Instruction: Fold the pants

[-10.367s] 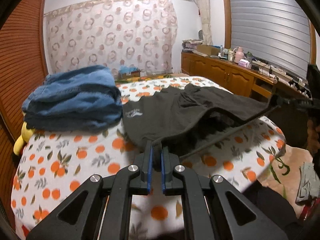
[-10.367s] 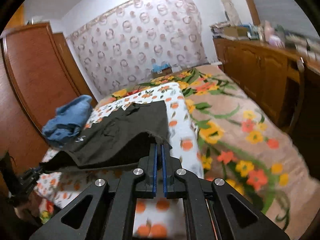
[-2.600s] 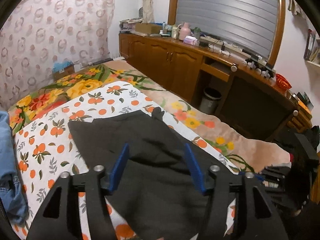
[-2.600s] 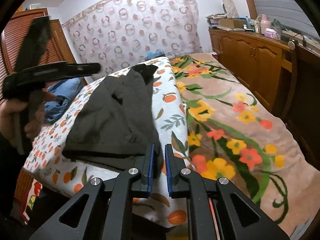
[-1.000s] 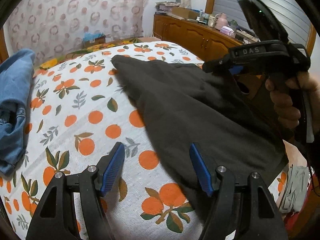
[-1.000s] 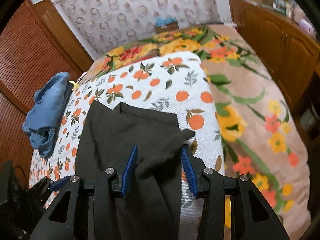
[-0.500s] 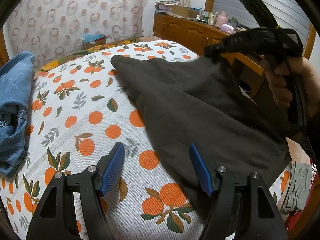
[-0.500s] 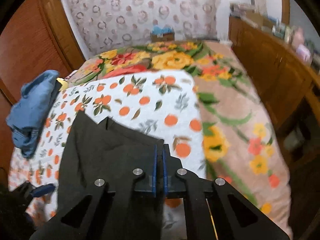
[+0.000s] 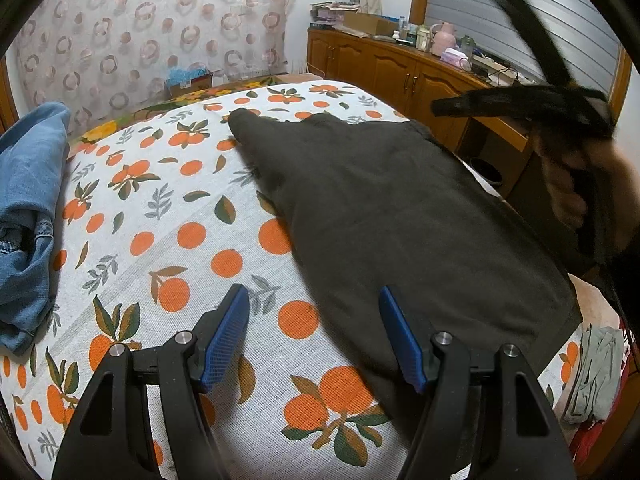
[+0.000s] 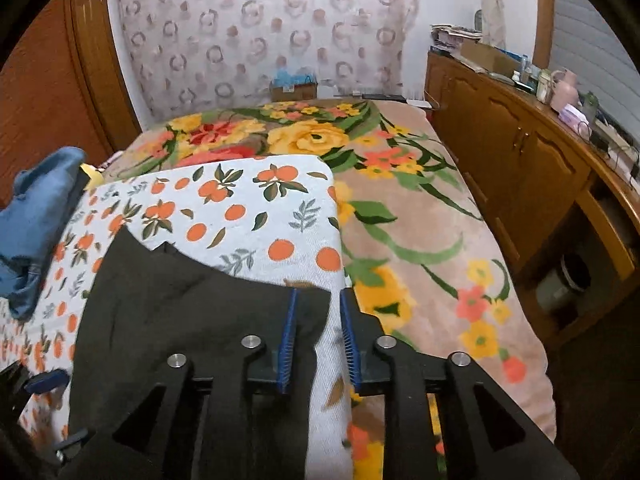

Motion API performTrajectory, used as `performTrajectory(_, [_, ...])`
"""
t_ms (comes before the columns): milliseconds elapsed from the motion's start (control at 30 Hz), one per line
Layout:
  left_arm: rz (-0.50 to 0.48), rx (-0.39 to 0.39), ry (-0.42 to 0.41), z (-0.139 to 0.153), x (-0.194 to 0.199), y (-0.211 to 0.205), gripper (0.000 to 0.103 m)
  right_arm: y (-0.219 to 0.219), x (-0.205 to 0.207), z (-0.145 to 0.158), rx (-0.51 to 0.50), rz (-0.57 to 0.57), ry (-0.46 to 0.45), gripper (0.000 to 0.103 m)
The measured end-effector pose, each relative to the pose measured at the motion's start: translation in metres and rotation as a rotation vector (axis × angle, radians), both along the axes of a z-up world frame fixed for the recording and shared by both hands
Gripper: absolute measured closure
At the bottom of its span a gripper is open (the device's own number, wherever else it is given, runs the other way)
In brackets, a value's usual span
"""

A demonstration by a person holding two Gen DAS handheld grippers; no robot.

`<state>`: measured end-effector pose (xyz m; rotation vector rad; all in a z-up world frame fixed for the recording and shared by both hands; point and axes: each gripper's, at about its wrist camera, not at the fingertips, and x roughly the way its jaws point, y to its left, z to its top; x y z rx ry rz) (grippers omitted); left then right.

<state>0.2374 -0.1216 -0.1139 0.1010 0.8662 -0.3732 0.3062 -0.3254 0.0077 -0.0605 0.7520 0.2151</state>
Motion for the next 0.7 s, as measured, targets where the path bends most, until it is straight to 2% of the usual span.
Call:
performTrajectory(100, [0.0, 0.0, 0.0, 0.0, -0.001, 0.0, 0.034, -0.007, -0.035, 0.005, 0.017, 0.068, -0.014, 0.069])
performTrajectory(233, [0.0, 0.004, -0.001, 0.0, -0.001, 0.0, 0.034, -0.016, -0.087, 0.001, 0.022, 0.095, -0.044, 0.063])
performTrajectory(367, [-0.001, 0.011, -0.002, 0.0, 0.0, 0.0, 0.033, -0.02, -0.136, -0.009, 0.02, 0.105, -0.059, 0.061])
performTrajectory(600, [-0.002, 0.013, -0.002, 0.0, -0.001, 0.0, 0.032, -0.033, -0.196, -0.021, 0.03, 0.114, -0.069, 0.055])
performTrajectory(700, [-0.018, 0.016, 0.007, -0.001, 0.0, -0.003, 0.024, -0.033, -0.215, -0.022, 0.025, 0.118, -0.082, 0.048])
